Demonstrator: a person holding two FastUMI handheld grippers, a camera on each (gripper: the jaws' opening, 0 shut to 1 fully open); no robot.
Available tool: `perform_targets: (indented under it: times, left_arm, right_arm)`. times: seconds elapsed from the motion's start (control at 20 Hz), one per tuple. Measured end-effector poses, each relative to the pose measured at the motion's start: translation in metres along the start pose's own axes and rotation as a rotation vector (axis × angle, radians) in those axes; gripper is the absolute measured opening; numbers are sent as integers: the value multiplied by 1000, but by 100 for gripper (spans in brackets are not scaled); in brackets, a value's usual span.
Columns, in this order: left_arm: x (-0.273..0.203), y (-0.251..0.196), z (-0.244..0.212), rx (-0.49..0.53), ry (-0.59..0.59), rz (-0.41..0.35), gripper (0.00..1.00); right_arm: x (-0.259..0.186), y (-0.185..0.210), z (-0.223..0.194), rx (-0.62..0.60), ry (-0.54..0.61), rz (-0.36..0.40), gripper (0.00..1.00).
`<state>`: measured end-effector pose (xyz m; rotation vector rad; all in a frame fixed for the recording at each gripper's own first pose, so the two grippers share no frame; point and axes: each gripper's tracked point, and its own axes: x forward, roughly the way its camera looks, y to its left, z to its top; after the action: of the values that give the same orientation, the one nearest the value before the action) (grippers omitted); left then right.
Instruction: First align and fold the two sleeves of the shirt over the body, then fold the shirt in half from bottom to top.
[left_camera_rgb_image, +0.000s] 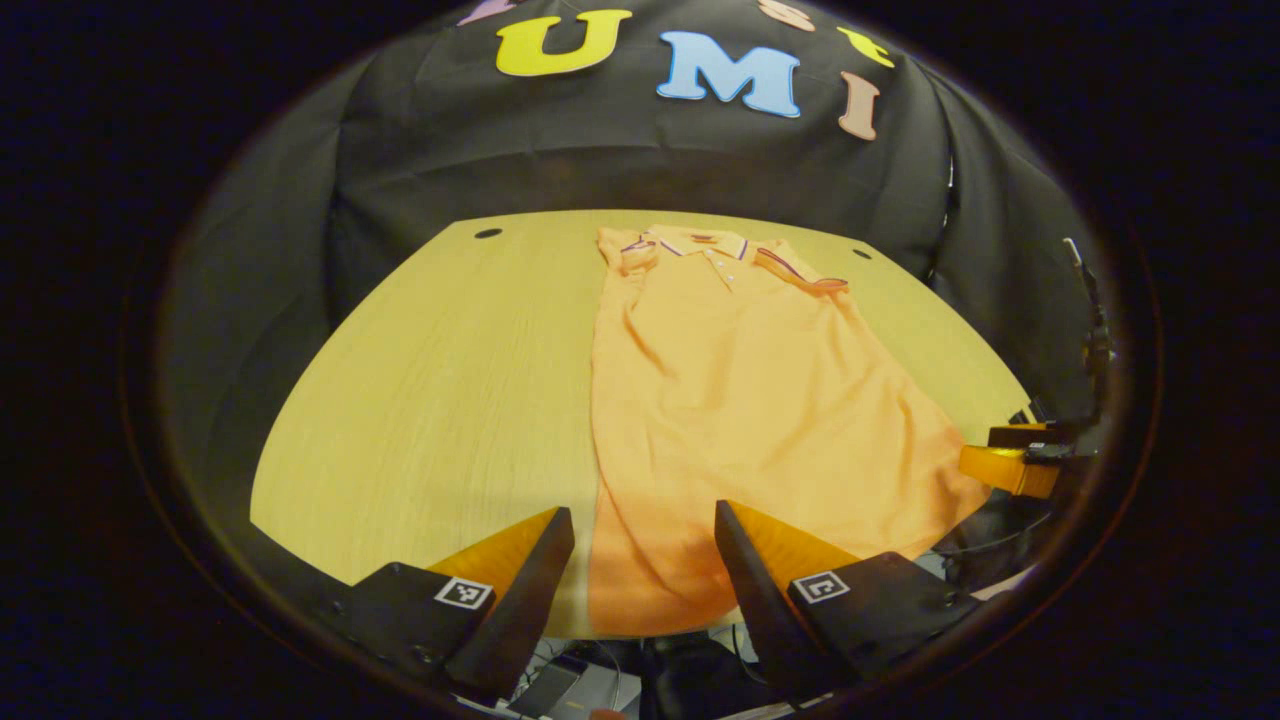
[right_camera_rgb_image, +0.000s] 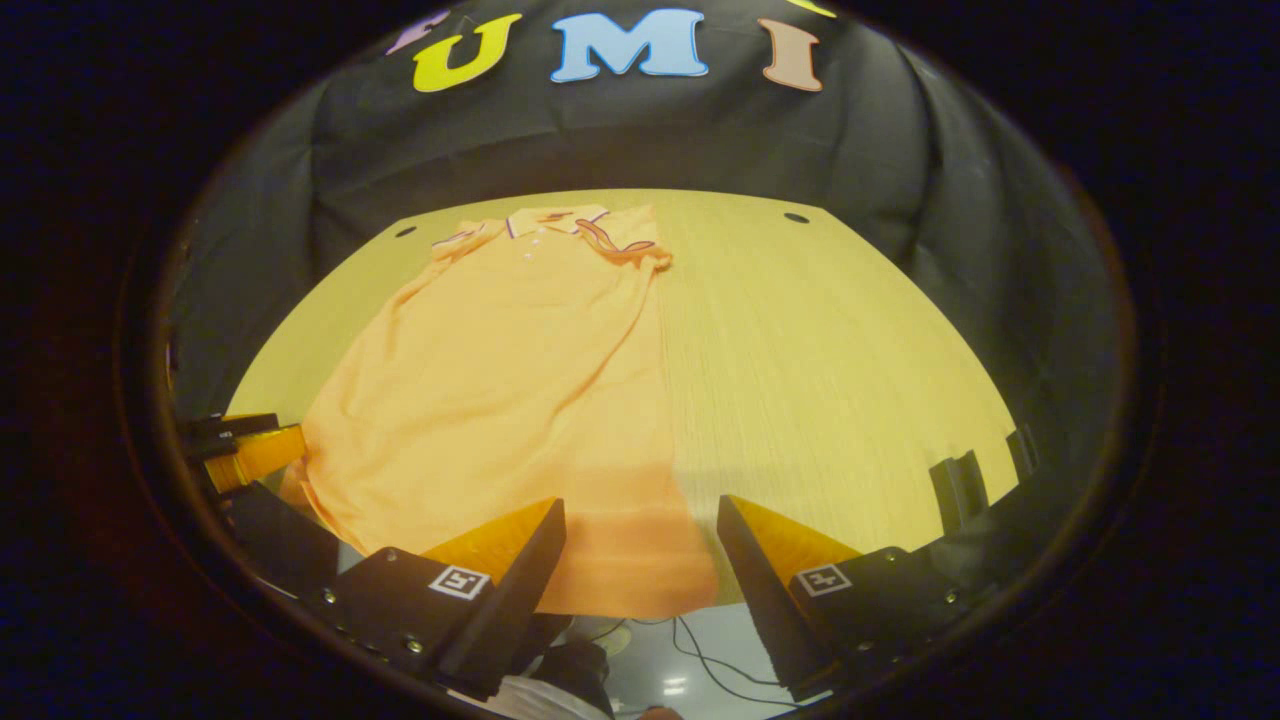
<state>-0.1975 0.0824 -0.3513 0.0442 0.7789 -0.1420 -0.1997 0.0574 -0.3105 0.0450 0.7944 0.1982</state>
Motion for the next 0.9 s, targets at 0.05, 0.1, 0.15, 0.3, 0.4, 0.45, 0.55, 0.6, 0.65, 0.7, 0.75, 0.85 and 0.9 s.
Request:
perform_targets:
  times: [0.05, 0.1, 0.15, 0.3, 0.4, 0.45, 0.55, 0.6, 0.65, 0.7, 0.75, 0.85, 0.9]
  left_arm:
    - [-1, -3, -3, -4, 0, -6, 93]
    - [-1, -7, -8, -6, 5, -12, 93]
    - [-4, -8, -12, -6, 7, -17, 93]
    - [-4, -16, -22, 3, 9, -20, 93]
    - [-1, -19, -30, -1, 17, -16, 93]
    - [-1, -19, -33, -6, 19, -10, 93]
    - [0, -19, -33, -8, 14, 2, 94]
    - [0, -21, -34, -9, 15, 5, 94]
    - [1, -21, -35, -5, 19, 12, 93]
    - [3, -20, -36, 2, 22, 24, 92]
    - [3, -21, -37, 12, 24, 32, 91]
    - [2, -22, -40, 45, 29, 48, 72]
    - [1, -26, -40, 58, 30, 40, 63]
  right_arm:
    - [-1, -1, -3, 1, 1, -2, 94]
    - [-1, -3, -6, 0, 1, -6, 95]
    - [-1, -6, -9, -2, 3, -12, 95]
    - [-1, -9, -21, 7, 19, -11, 95]
    - [1, -8, -29, 5, 28, -1, 95]
    - [2, -8, -34, -2, 36, -1, 95]
    - [3, -6, -36, -1, 38, 11, 95]
    - [3, -5, -37, 6, 36, 13, 96]
    - [2, -4, -37, 7, 33, 16, 95]
    - [4, -3, -37, 7, 31, 17, 95]
    - [3, -1, -38, 6, 27, 19, 93]
    - [2, 3, -39, -2, 21, 27, 77]
    - [2, 5, -39, -2, 24, 28, 70]
